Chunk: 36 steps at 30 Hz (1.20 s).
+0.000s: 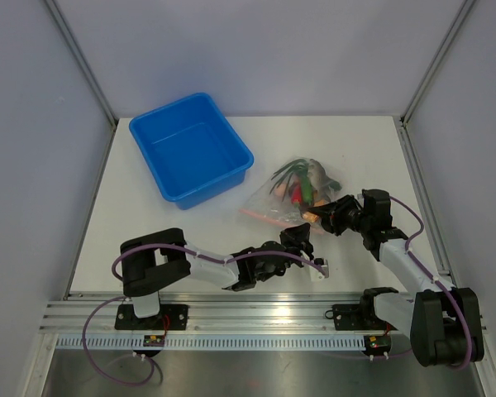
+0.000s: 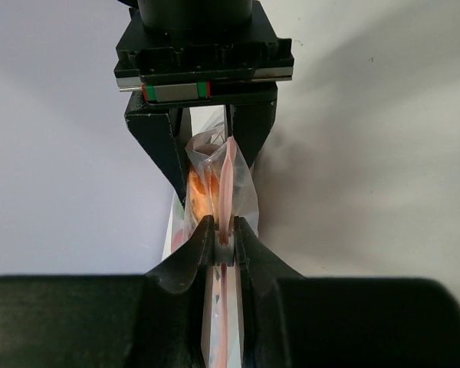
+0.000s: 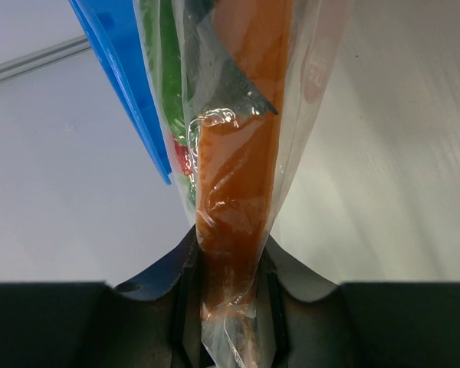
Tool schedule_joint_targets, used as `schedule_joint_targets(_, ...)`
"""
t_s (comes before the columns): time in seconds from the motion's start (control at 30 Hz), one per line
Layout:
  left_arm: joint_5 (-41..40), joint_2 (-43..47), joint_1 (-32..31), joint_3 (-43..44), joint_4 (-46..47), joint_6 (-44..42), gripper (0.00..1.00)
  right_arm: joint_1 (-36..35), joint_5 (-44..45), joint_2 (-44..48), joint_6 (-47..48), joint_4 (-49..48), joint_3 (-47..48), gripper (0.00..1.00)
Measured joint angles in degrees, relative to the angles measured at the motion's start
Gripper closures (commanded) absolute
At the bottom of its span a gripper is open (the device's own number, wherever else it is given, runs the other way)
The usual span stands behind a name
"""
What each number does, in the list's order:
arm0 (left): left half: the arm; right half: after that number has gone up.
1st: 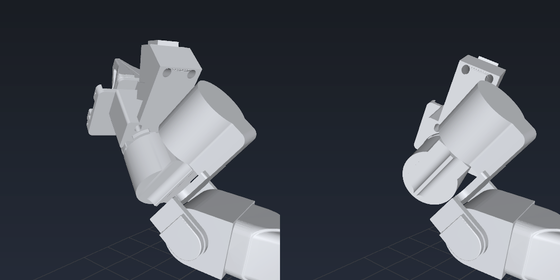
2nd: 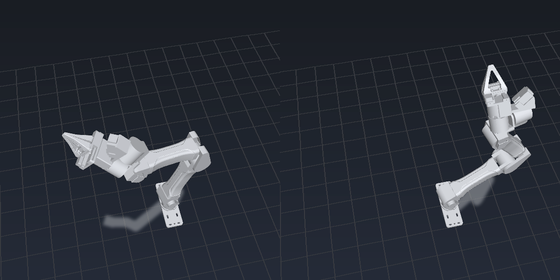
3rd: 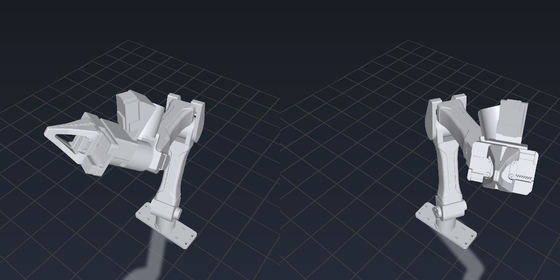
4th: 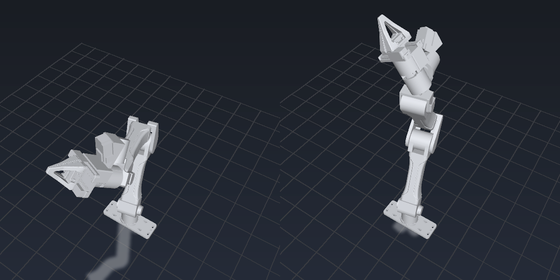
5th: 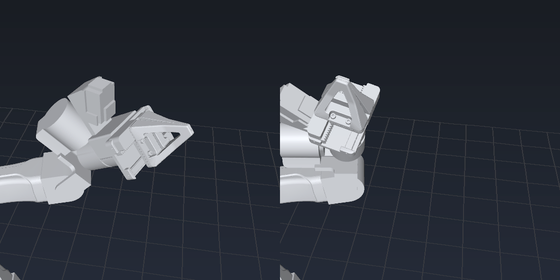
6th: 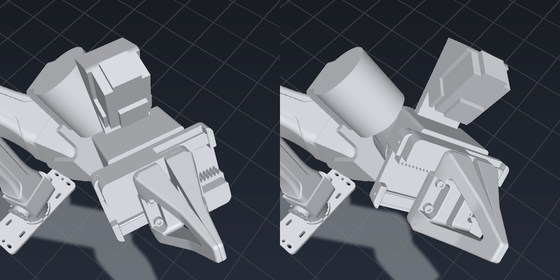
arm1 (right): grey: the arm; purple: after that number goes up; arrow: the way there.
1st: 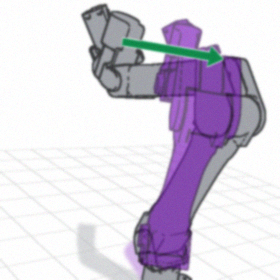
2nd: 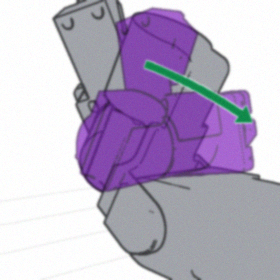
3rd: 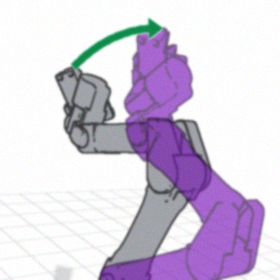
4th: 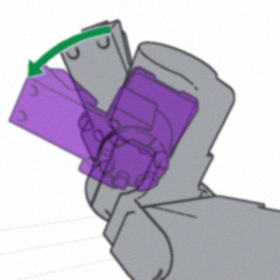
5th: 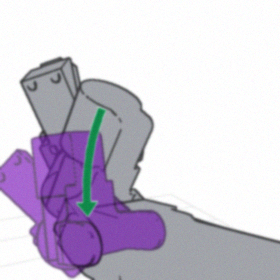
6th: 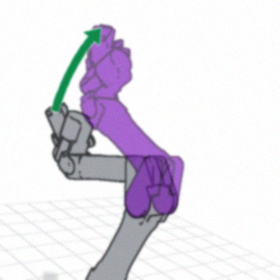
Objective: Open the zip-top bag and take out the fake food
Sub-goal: Unzip the zipper food storage bag at the center of the board.
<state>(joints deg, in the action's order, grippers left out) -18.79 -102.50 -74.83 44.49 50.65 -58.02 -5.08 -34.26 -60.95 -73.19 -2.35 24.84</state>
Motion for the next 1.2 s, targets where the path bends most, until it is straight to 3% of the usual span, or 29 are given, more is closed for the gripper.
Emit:
schedule_joint_targets(0.47, 2.25, 0.35, 4.28, -1.57, 0.76, 2.56, 1.0, 0.0, -0.94, 0.02, 0.04, 0.02, 0.02, 0.96)
schedule_joint_targets(0.73, 2.27, 2.12, 5.01, -1.88, 0.35, 4.09, 1.0, 0.0, -0.92, 0.35, 1.46, 1.77, 1.16, 0.82)
schedule_joint_targets(0.83, 2.27, 2.36, 5.01, -1.88, 0.28, 4.33, 1.0, 0.0, -0.79, 1.31, 2.08, 2.4, 1.27, 0.62)
schedule_joint_targets(0.87, 2.27, 2.4, 5.01, -1.88, 0.31, 4.39, 1.0, 0.0, -0.74, 1.84, 2.23, 2.67, 1.29, 0.51)
schedule_joint_targets(0.9, 2.25, 2.43, 5.01, -1.88, 0.28, 4.5, 1.0, 0.0, -0.74, 2.32, 2.25, 2.99, 1.29, 0.47)
schedule_joint_targets(1.0, 1.75, 2.69, 5.27, -1.88, -0.48, 4.92, 1.0, 0.0, -0.87, 4.68, 2.75, 3.41, 1.29, 0.42)
schedule_joint_targets(1.2, 0.5, 3.15, 5.44, -1.79, -1.79, 5.81, 1.0, 0.0, -0.94, 9.29, 2.27, 5.2, 1.29, 0.41)
